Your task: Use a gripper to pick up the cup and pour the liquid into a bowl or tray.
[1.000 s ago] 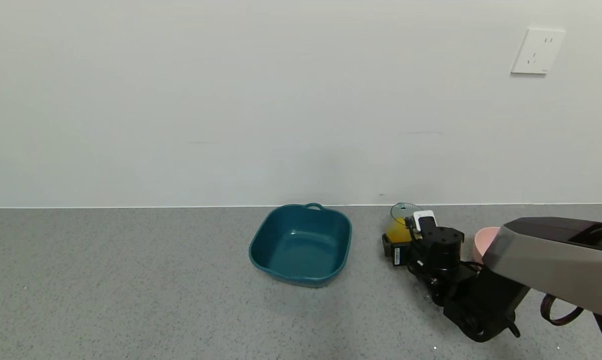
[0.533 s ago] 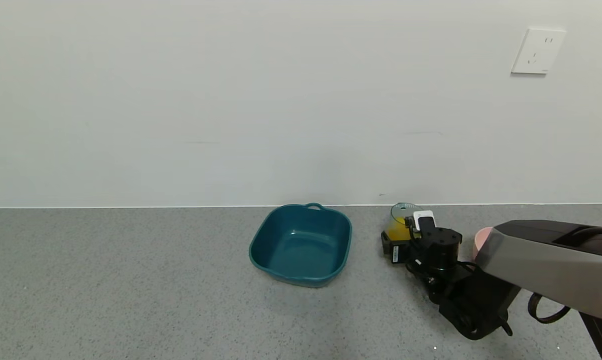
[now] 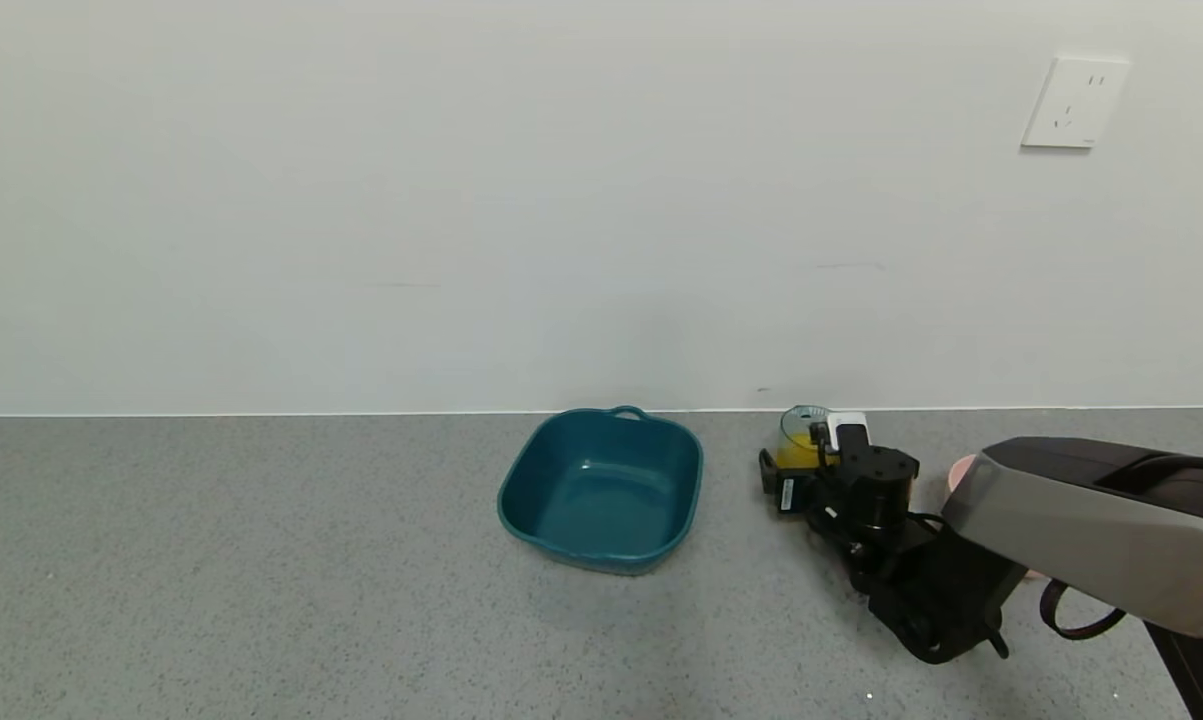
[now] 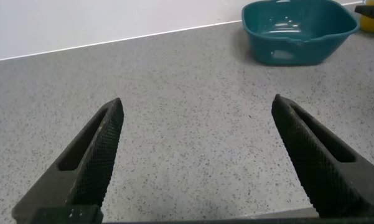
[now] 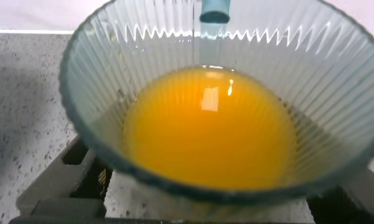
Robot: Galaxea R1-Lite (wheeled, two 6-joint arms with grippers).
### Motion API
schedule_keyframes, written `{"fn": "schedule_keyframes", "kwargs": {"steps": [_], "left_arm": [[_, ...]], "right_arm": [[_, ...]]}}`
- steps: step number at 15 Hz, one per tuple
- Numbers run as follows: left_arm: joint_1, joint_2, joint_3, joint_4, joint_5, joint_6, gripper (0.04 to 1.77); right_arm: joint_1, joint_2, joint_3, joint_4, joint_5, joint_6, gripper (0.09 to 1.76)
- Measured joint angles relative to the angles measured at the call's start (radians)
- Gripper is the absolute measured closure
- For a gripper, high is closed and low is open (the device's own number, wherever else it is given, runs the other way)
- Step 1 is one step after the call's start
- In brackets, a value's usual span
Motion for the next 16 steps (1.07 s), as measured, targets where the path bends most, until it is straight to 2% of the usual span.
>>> {"fn": "schedule_keyframes", "kwargs": {"steps": [10,11,12,13,16], "left_arm": [[0.0,0.0,0.0,0.0,0.0,0.0,0.09],[0.0,0.0,0.0,0.0,0.0,0.0,0.09],[0.0,0.0,0.0,0.0,0.0,0.0,0.09],[0.0,0.0,0.0,0.0,0.0,0.0,0.09],[0.0,0.0,0.0,0.0,0.0,0.0,0.09]], "right_arm": [[-0.006,0.025,-0.025,0.002,0.0,0.0,0.14],[-0.006,0.026,-0.026,0.002,0.0,0.0,0.22],[-0.006,0.026,-0.026,0.003,0.0,0.0,0.4],[-0.007,0.026,-0.026,0.005,0.0,0.0,0.46],[-0.011,0.026,-0.027,0.01,0.0,0.0,0.48]]}}
